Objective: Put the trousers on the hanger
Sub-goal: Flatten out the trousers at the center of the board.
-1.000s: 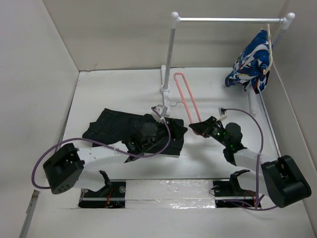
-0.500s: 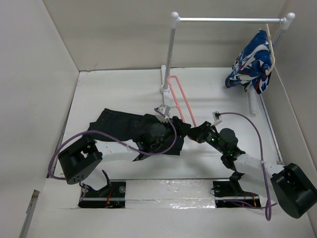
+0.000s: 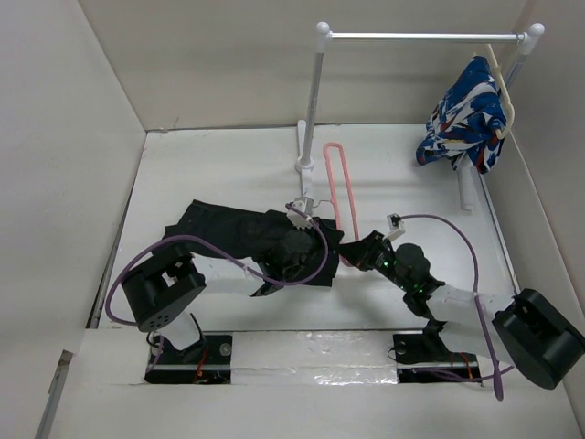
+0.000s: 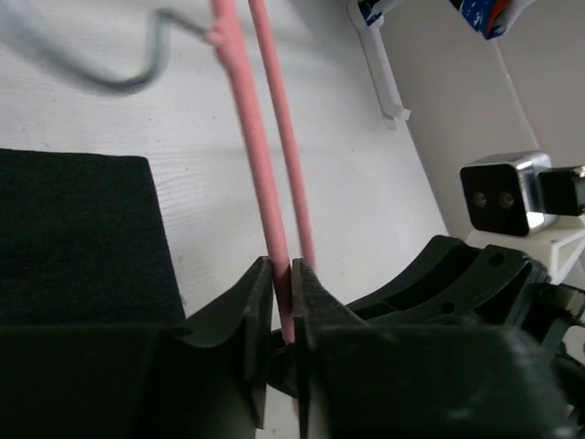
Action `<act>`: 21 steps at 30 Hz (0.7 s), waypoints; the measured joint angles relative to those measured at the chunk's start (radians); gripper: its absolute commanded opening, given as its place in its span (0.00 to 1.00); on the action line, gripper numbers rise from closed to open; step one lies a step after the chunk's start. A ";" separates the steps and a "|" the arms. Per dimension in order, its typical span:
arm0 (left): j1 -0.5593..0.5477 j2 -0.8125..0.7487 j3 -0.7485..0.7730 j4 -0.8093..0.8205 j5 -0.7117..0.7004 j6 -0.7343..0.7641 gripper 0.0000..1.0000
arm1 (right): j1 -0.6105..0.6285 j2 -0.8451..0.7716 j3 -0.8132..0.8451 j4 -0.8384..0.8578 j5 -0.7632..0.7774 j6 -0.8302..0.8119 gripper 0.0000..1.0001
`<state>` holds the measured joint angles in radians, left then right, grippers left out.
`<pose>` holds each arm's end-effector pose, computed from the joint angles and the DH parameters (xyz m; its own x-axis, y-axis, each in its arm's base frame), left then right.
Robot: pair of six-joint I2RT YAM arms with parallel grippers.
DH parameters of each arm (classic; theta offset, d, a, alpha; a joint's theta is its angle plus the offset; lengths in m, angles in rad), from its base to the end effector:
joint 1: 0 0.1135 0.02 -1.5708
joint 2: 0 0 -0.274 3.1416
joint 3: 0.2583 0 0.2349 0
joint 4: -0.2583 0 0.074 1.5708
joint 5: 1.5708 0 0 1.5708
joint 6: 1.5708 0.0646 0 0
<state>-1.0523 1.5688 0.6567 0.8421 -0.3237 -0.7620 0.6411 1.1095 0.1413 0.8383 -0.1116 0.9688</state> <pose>0.1867 -0.2858 0.2352 -0.4850 -0.4707 -0.7370 0.4581 0.5812 -0.6726 0.1666 0.1333 0.1879 -0.6216 0.5581 -0.5496 -0.3011 0.4775 0.8254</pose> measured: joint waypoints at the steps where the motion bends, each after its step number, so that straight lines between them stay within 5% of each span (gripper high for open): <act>1: 0.000 0.000 0.000 0.004 0.003 -0.007 0.00 | 0.002 -0.003 0.000 -0.003 0.003 0.000 0.20; 7: -0.013 -0.024 -0.002 -0.007 0.006 -0.005 0.00 | 0.009 -0.117 -0.012 -0.073 -0.002 -0.013 0.61; 13: -0.018 -0.073 -0.074 -0.001 0.049 -0.031 0.00 | 0.018 -0.453 -0.006 -0.391 0.016 -0.077 0.70; 15: -0.030 -0.073 -0.095 0.000 0.064 -0.047 0.00 | 0.027 -0.589 -0.003 -0.509 0.043 -0.100 0.60; 16: -0.035 -0.073 -0.108 0.004 0.071 -0.058 0.00 | 0.029 -0.651 0.002 -0.568 0.062 -0.110 0.43; 19: -0.045 -0.053 -0.123 0.008 0.088 -0.082 0.00 | 0.025 -0.756 0.028 -0.705 0.116 -0.145 0.13; 21: -0.048 -0.024 -0.123 0.024 0.094 -0.095 0.00 | 0.013 -0.740 0.046 -0.752 0.134 -0.169 0.07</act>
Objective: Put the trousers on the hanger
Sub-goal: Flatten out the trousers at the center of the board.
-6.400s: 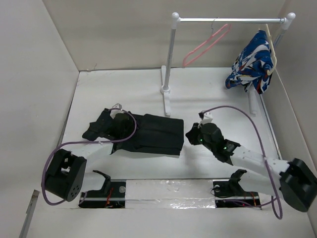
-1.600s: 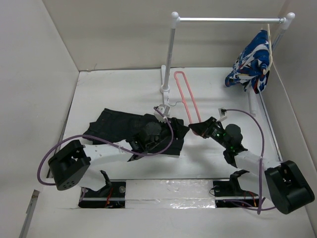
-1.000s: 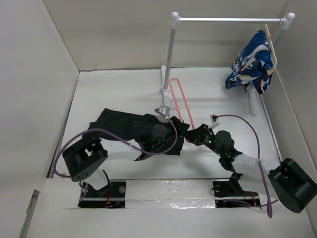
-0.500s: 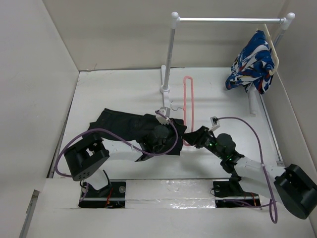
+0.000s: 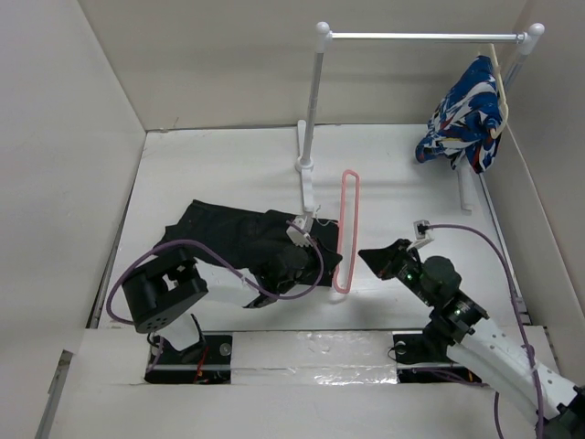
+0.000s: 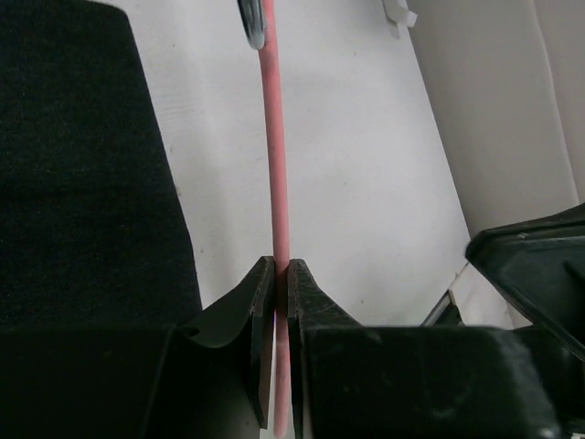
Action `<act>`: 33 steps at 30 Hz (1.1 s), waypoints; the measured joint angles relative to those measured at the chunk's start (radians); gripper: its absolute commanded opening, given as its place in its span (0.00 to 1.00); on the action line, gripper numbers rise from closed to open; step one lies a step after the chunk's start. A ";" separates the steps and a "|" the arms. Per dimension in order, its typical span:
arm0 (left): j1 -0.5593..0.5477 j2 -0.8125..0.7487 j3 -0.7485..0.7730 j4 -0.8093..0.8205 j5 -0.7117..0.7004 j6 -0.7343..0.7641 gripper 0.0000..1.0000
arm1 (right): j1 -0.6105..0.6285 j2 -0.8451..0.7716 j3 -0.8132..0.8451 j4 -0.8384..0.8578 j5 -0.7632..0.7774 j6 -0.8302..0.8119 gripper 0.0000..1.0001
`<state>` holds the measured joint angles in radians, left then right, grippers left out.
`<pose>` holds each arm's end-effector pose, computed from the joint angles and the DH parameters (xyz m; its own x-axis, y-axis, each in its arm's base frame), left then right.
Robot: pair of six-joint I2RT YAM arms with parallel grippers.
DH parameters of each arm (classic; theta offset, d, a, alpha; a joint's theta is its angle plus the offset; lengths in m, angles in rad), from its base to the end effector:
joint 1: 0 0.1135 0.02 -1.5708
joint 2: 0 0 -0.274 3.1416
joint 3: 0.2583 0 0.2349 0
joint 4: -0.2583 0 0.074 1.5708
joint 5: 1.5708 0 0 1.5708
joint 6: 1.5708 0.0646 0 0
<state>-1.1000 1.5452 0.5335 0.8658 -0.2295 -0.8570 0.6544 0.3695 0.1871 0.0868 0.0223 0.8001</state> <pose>0.1581 -0.2783 0.2068 -0.6220 -0.4007 -0.6728 0.4515 0.5184 -0.7262 0.1093 0.0820 0.2170 -0.4767 0.5383 -0.6950 -0.3573 0.6037 0.7127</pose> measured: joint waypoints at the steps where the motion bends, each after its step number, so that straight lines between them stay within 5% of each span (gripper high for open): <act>1: -0.004 0.019 0.000 0.008 -0.001 -0.008 0.00 | -0.008 0.032 0.007 -0.013 0.001 -0.013 0.04; 10: -0.022 0.101 0.000 0.029 -0.038 -0.055 0.00 | -0.031 0.601 0.146 0.016 -0.005 -0.120 0.05; 17: -0.025 0.110 -0.001 0.031 -0.071 -0.070 0.00 | -0.046 0.901 0.262 0.158 -0.016 -0.158 0.37; 26: -0.021 0.129 -0.002 0.024 -0.111 -0.082 0.00 | -0.065 1.134 0.299 0.317 -0.069 -0.150 0.40; 28: -0.016 0.130 -0.002 0.024 -0.116 -0.084 0.00 | -0.066 1.152 0.301 0.348 -0.074 -0.147 0.40; 33: -0.006 0.143 -0.002 0.047 -0.112 -0.089 0.00 | -0.066 1.195 0.300 0.416 -0.089 -0.133 0.09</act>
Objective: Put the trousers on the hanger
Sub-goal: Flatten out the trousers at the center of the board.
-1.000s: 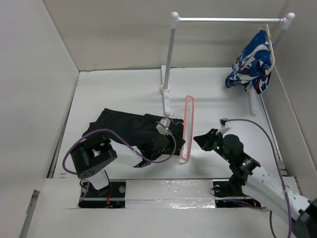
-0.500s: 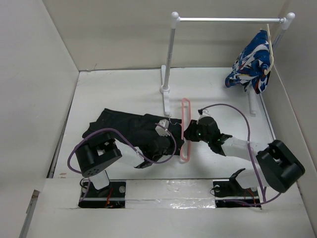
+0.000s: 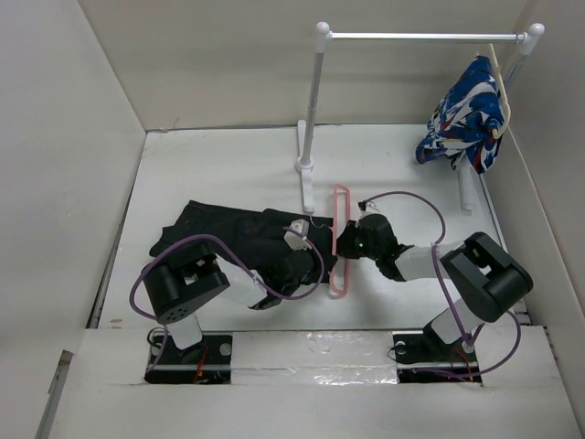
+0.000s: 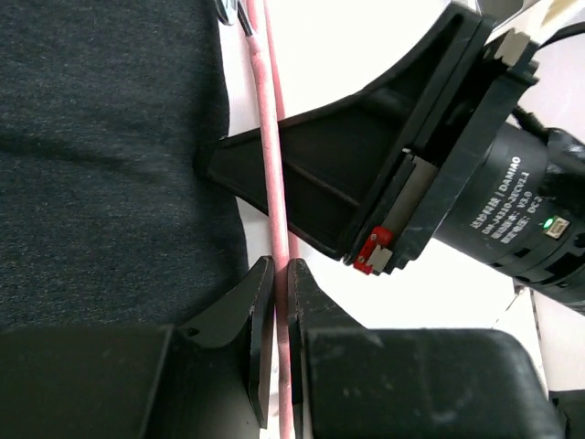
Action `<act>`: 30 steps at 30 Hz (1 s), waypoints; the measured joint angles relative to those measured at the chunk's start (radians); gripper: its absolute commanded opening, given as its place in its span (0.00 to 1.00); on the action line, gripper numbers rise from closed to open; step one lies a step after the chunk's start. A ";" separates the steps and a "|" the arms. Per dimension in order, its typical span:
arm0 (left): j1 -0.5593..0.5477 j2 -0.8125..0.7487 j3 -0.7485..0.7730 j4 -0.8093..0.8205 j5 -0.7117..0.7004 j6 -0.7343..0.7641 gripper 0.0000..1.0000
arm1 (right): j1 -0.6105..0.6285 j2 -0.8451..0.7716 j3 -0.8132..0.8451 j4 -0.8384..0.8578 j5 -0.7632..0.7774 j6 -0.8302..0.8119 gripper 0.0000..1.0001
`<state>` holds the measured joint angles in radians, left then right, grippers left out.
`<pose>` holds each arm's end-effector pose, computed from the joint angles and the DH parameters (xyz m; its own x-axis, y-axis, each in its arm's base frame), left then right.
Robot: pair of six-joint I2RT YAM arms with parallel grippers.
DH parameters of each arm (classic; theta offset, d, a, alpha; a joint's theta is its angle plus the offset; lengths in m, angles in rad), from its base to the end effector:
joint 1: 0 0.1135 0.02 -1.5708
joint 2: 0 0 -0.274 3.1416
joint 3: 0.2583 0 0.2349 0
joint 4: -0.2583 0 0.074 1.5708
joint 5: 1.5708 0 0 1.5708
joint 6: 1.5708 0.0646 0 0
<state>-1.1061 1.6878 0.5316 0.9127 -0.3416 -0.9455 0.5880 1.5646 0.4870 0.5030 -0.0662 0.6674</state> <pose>0.1669 -0.2847 0.1694 -0.6280 -0.4518 -0.6336 0.3202 0.5920 -0.7396 0.2430 0.1671 0.1406 -0.7264 0.2580 -0.6370 -0.1911 0.8145 0.5478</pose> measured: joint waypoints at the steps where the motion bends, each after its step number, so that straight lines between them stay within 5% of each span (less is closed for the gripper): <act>1: 0.002 0.000 -0.001 0.003 0.002 0.000 0.00 | 0.000 0.001 -0.006 0.012 -0.003 0.006 0.03; 17: 0.041 -0.045 -0.048 -0.006 -0.002 0.017 0.00 | -0.182 -0.412 -0.143 -0.105 -0.111 -0.040 0.00; 30: 0.053 -0.181 -0.136 -0.091 -0.027 0.059 0.00 | -0.555 -0.650 -0.150 -0.377 -0.283 -0.174 0.00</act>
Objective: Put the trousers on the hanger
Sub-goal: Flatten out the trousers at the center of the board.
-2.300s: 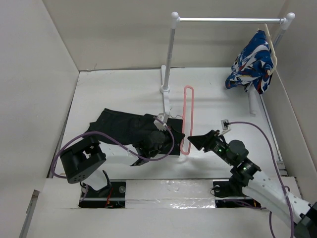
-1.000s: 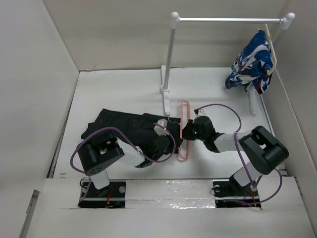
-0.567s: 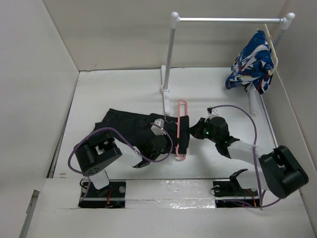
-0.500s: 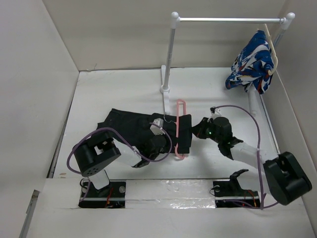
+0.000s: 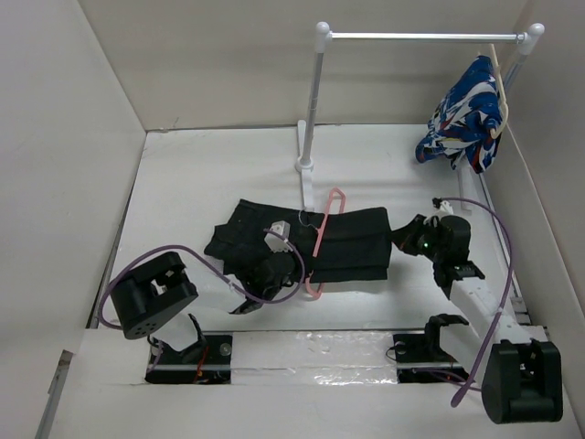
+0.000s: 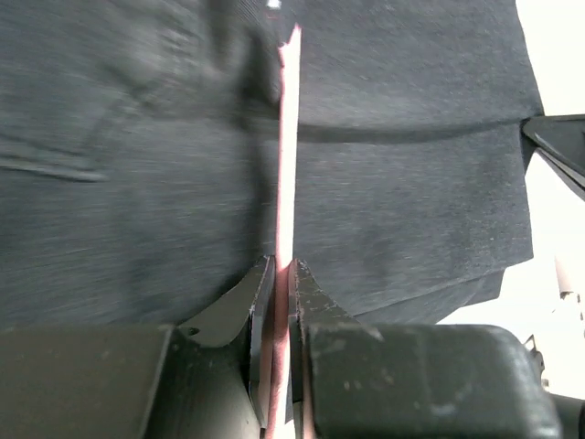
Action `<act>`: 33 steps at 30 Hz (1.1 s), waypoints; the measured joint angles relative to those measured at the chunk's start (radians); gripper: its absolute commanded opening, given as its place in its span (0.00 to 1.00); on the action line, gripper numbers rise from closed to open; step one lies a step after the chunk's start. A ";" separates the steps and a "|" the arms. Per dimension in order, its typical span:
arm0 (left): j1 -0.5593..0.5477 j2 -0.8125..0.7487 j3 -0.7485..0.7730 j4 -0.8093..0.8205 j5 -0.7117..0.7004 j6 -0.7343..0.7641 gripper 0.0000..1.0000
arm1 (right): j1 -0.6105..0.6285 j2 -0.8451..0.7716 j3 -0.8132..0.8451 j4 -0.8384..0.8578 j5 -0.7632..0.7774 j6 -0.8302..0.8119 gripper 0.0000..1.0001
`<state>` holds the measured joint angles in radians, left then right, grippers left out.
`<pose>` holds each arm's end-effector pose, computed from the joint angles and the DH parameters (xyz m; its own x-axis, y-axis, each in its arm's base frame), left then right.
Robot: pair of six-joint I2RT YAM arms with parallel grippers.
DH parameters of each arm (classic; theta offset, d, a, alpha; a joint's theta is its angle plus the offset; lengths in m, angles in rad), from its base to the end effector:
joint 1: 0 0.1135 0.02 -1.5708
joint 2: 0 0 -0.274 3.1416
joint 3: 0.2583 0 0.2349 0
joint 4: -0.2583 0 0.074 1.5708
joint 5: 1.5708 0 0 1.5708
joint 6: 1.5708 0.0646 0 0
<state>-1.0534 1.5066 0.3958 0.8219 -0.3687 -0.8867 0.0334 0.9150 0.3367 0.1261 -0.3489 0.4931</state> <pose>0.1615 -0.2368 0.1718 -0.5849 -0.4338 -0.6854 0.2952 0.6732 -0.6780 0.1962 0.0287 0.1979 -0.5450 0.4269 -0.7216 -0.0916 0.8252 0.5574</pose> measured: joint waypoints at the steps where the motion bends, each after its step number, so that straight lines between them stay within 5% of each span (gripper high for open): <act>1: 0.002 -0.020 -0.010 -0.011 0.000 0.003 0.00 | -0.023 -0.009 0.000 -0.013 -0.019 -0.005 0.00; 12: 0.010 -0.103 -0.034 -0.105 0.003 0.009 0.00 | -0.217 -0.062 0.000 -0.092 -0.227 -0.053 0.00; 33: 0.021 -0.140 0.008 -0.235 -0.116 -0.034 0.00 | -0.224 -0.016 -0.027 -0.092 -0.246 -0.097 0.04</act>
<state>-1.0325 1.3663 0.4034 0.5869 -0.4843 -0.9211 -0.1905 0.8989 0.3092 0.0345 -0.5949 0.3962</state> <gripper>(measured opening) 0.043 0.020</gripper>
